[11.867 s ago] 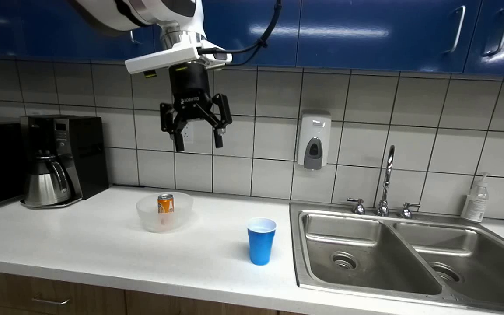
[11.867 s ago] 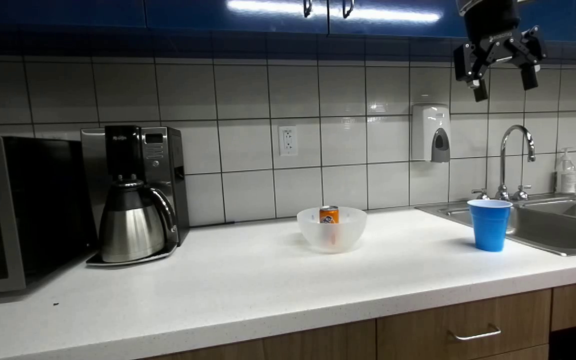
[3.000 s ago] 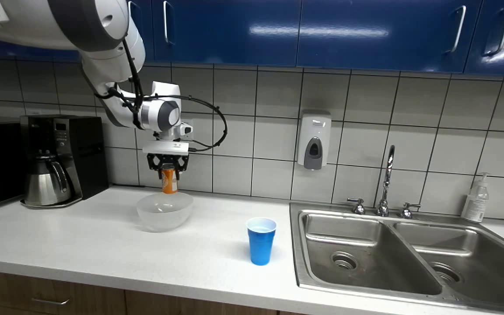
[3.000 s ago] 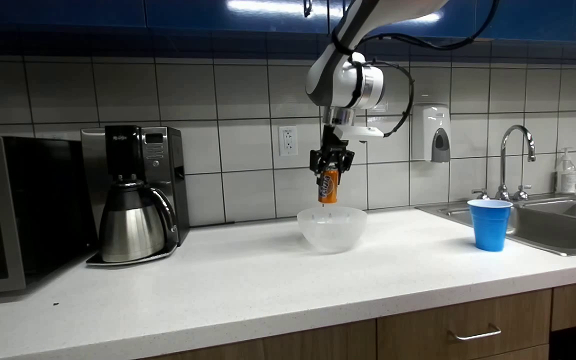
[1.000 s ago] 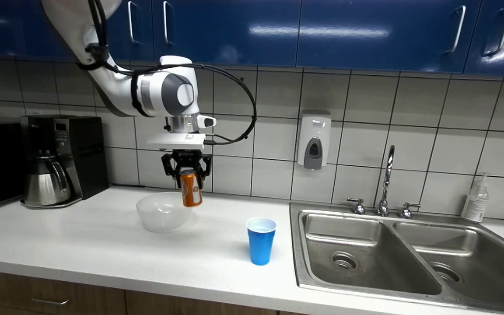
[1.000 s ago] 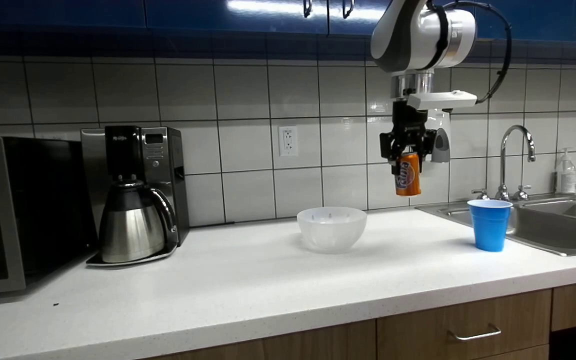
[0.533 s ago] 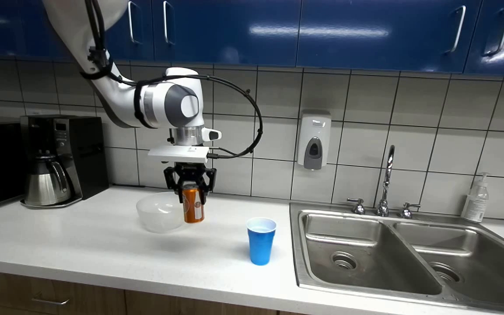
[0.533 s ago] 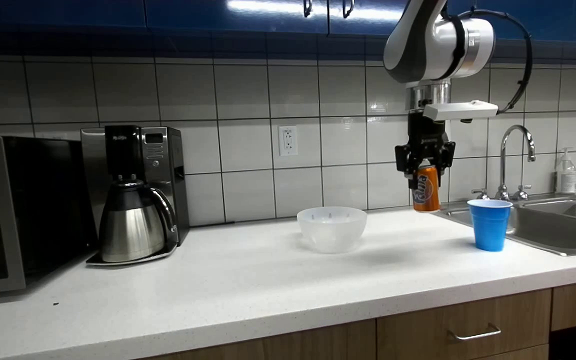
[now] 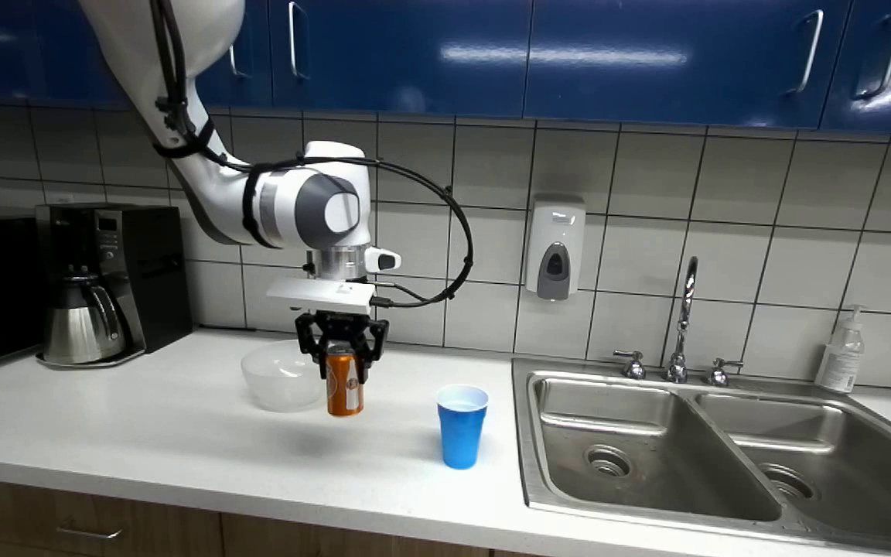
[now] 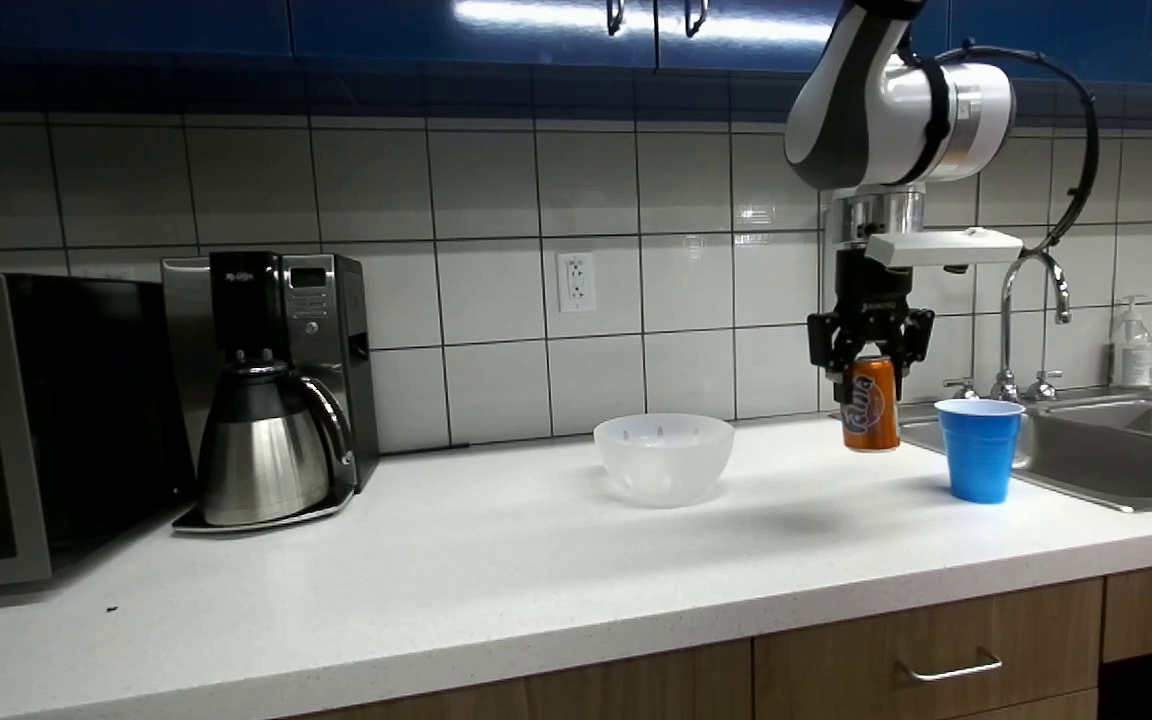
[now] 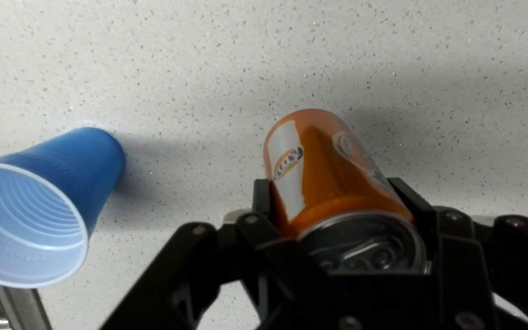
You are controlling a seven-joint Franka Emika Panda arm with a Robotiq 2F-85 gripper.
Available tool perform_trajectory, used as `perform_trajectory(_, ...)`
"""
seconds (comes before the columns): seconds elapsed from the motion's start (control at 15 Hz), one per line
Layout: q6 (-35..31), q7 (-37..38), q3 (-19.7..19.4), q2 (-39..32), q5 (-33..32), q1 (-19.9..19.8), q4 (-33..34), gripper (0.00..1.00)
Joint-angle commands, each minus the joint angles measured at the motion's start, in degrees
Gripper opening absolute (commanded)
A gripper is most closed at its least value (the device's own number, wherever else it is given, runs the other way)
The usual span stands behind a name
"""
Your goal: Pick up the orange fanta can from the clear bowl and put it on the kitchen counter
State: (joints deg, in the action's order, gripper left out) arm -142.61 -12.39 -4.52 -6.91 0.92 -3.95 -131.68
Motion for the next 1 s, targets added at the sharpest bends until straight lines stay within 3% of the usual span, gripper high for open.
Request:
perform_trajectory(0.0, -3.3, -3.2, 0.5, -0.7, 2.6, -1.5, -1.0, 0.38)
perform_trajectory(0.93, -13.4, -10.7, 2.6, -5.7, 8.7, -5.7, -4.6, 0.38)
